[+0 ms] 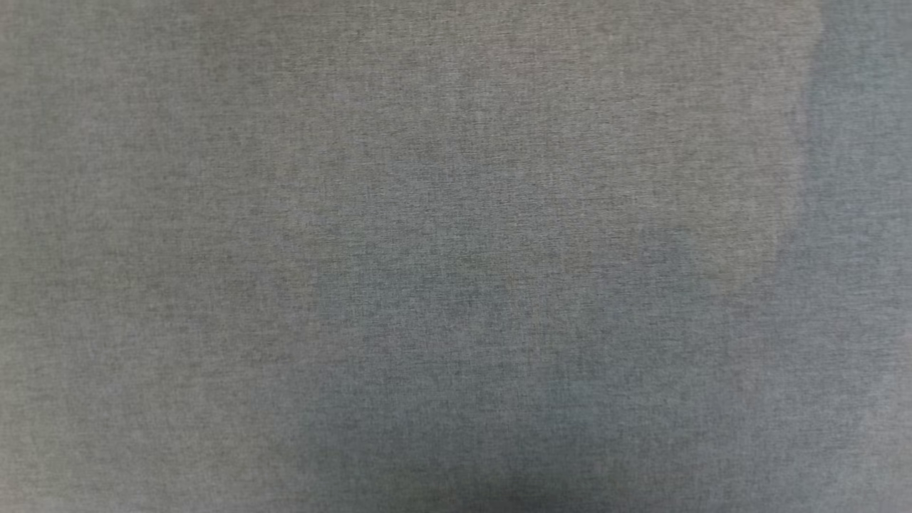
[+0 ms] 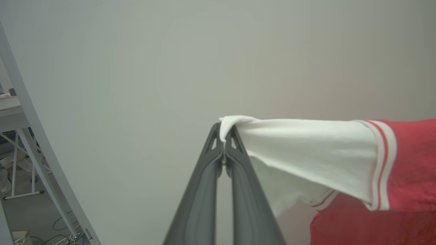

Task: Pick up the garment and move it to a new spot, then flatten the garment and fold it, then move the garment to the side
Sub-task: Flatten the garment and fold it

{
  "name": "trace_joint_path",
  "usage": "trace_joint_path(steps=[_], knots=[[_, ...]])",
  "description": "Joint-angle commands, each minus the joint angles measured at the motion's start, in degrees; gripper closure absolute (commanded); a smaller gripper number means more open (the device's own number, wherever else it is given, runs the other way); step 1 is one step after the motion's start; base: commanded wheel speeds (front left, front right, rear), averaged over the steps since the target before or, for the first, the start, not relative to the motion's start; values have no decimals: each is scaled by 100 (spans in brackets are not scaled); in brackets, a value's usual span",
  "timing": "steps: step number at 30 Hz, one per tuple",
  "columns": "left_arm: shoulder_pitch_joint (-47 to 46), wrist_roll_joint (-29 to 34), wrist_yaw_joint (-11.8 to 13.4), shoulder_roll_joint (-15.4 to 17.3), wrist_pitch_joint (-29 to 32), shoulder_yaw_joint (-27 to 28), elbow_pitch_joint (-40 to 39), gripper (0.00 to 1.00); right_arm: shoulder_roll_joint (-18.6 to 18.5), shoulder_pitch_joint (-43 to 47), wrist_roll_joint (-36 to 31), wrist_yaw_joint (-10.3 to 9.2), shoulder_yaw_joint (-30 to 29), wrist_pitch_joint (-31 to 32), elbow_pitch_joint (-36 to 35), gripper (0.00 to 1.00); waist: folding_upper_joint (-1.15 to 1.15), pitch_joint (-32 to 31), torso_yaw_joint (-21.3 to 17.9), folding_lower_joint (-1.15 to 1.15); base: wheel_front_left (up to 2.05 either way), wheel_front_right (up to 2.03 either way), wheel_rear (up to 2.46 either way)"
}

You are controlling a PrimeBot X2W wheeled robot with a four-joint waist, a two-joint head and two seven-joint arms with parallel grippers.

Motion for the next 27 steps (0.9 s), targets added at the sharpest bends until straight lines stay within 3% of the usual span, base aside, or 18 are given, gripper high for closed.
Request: trace_joint_path(steps=[1, 10, 17, 27], knots=[[85, -68, -22, -10, -114, 6, 88, 100, 3, 122, 27, -5, 9, -109, 85, 100, 0, 43, 74, -1, 0, 0, 0], [1537, -505, -33, -212, -626, -180, 473, 100, -67, 1180, 407, -5, 385, -380, 611, 100, 0, -320, 193, -1, 0, 0, 0], [2972, -910, -35, -303, -671, -225, 488, 100, -266, 2223, 922, -5, 965, -115, 752, 100, 0, -912, 248, -1, 0, 0, 0], [4835, -1380, 23, -269, 74, -315, 395, 100, -665, 4023, 2017, -5, 1555, 698, 456, 100, 0, -1968, 296, -1, 0, 0, 0]])
